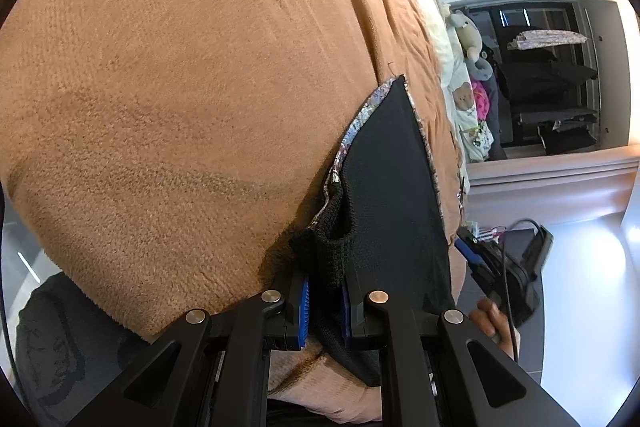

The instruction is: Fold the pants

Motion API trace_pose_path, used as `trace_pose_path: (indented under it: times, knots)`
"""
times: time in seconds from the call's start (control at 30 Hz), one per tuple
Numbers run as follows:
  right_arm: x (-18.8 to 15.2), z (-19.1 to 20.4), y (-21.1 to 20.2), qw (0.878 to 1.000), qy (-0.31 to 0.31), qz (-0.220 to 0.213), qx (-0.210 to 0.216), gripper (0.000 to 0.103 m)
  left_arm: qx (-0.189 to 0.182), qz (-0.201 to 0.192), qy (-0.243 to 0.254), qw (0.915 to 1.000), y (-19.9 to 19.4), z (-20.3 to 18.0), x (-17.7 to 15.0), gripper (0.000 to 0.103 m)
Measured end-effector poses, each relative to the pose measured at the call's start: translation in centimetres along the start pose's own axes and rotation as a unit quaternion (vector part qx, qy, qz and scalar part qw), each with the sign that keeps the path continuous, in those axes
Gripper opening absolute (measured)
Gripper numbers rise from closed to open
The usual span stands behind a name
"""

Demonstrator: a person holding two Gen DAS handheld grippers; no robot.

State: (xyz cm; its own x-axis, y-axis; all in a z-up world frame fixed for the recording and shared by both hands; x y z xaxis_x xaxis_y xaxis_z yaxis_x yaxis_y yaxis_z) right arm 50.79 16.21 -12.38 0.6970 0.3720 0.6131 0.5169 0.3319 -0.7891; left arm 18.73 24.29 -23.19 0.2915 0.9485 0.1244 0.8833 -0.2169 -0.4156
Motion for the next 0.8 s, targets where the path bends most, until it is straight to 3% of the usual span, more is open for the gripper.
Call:
trace_pose_path:
  times: [0.33, 0.8]
  knots:
    - [-6.6, 0.0, -4.3, 0.998, 0.023, 0.011, 0.055, 0.027, -0.036, -0.007, 0.031, 0.9989, -0.9, -3.9, 0.7, 0.01]
    - [-15.0, -0.8, -4.9, 0.994, 0.043, 0.045, 0.086, 0.027, -0.083, 0.001, 0.099, 0.9916, -0.4, -11.9, 0.7, 0.009]
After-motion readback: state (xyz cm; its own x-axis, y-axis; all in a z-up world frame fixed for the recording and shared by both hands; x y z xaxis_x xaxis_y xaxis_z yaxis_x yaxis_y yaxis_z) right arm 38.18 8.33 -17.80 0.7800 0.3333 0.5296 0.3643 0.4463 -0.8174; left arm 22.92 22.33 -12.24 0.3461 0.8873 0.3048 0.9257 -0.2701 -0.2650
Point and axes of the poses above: each gripper's, at about its wrist camera, not at the fingertips, and y roughly the way its jaws point, z to its left, x to its top, the point moved 9 cm from there along y, roughly the way its jaws point, and after that the axes turned 10 degrees about -x, right-handed, at the moved point
